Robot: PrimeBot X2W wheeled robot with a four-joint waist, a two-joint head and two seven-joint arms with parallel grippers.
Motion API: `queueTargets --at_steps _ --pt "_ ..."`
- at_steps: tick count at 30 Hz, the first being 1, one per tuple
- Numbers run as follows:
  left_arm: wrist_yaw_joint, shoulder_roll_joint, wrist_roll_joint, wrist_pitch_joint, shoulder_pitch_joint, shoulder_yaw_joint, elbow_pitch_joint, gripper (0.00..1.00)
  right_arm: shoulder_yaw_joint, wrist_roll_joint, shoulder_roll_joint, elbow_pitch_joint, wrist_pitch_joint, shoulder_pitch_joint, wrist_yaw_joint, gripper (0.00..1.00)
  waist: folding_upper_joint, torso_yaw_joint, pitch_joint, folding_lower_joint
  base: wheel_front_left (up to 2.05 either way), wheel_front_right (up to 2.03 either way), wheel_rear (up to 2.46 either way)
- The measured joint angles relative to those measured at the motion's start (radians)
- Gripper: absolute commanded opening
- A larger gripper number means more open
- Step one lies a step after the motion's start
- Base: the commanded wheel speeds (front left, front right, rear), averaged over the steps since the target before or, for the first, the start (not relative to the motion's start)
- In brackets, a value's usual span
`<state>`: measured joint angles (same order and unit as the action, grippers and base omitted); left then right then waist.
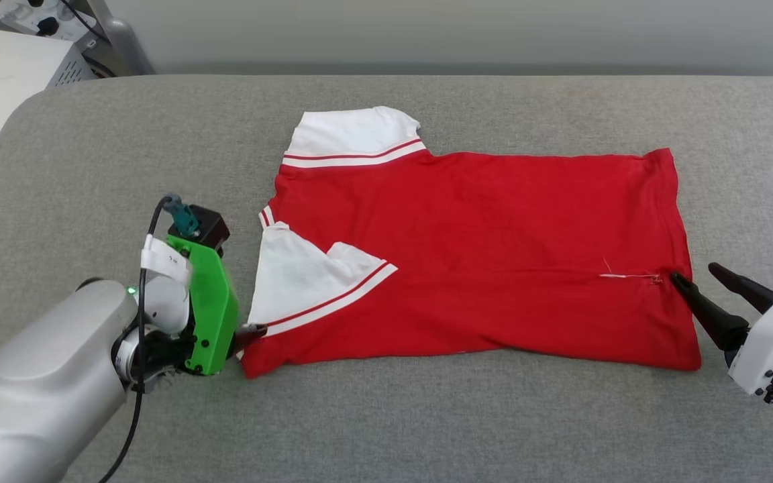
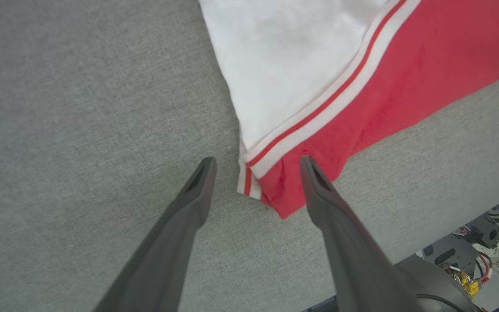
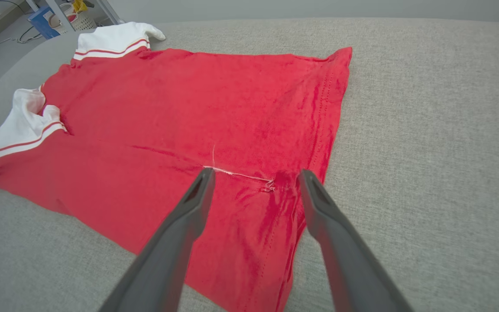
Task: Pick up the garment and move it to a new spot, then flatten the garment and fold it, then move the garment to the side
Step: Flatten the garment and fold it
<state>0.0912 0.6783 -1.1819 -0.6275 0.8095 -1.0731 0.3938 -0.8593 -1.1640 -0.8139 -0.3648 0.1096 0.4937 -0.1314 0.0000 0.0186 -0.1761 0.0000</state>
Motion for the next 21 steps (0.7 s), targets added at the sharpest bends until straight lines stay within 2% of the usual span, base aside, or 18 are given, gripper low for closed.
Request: queueTargets --at_steps 7,12,13,14,17,21 --pt "0.001 -0.048 -0.032 0.002 -0.051 -0.022 0.091 1.0 0.026 0.026 0.033 0.002 -0.022 0.0 0.0 1.0 0.0 -0.023 -0.03 0.0 0.0 0.0 0.0" --pt "0.02 -0.061 -0.029 0.021 -0.051 -0.029 0.153 1.0 0.051 0.039 0.042 0.005 -0.032 -0.001 0.0 1.0 0.0 -0.036 -0.052 0.0 0.0 0.0 0.0" --pt "0.024 -0.062 -0.029 0.023 -0.05 -0.031 0.156 0.24 0.054 0.045 0.042 0.006 -0.035 -0.001 0.0 1.0 0.0 -0.037 -0.053 0.0 0.0 0.0 0.0" --pt "0.028 -0.061 -0.025 0.04 -0.05 -0.029 0.159 0.0 0.056 0.058 0.041 0.008 -0.035 -0.001 0.0 1.0 0.0 -0.039 -0.054 0.0 0.0 0.0 0.0" --pt "0.029 -0.06 -0.03 0.091 -0.051 -0.017 0.169 0.0 0.075 0.076 0.034 0.031 -0.036 -0.002 0.0 1.0 0.0 -0.038 -0.052 0.0 0.0 0.0 0.0" --pt "0.035 -0.052 0.007 0.151 -0.051 -0.024 0.152 0.0 0.104 0.107 -0.015 0.086 -0.086 -0.002 0.0 1.0 0.0 -0.034 -0.038 0.0 0.0 0.0 0.0"
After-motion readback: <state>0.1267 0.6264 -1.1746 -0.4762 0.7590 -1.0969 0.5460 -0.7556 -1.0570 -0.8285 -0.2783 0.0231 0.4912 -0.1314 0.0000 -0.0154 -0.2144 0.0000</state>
